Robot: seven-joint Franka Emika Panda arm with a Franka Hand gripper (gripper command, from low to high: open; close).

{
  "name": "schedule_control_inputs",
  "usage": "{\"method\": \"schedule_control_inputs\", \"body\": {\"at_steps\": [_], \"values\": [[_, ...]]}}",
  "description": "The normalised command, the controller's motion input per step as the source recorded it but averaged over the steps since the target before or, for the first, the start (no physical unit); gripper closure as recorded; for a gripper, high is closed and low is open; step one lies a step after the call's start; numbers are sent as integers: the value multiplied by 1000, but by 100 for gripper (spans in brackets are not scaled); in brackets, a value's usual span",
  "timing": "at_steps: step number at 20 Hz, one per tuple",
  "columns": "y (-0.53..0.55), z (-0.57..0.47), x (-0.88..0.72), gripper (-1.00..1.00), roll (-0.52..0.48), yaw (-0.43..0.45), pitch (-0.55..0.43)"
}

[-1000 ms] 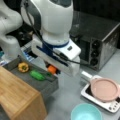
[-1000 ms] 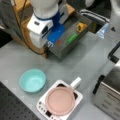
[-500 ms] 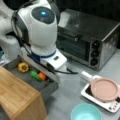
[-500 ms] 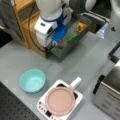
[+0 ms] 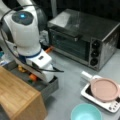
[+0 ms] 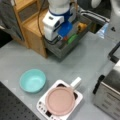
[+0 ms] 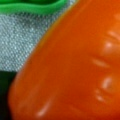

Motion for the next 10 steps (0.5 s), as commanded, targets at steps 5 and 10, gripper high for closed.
{"method": "schedule_control_inputs", "body": {"at_steps": [5, 10], "values": [[110, 111, 43, 100, -2, 94, -192], [105, 87, 175, 100, 1, 68, -152]]}}
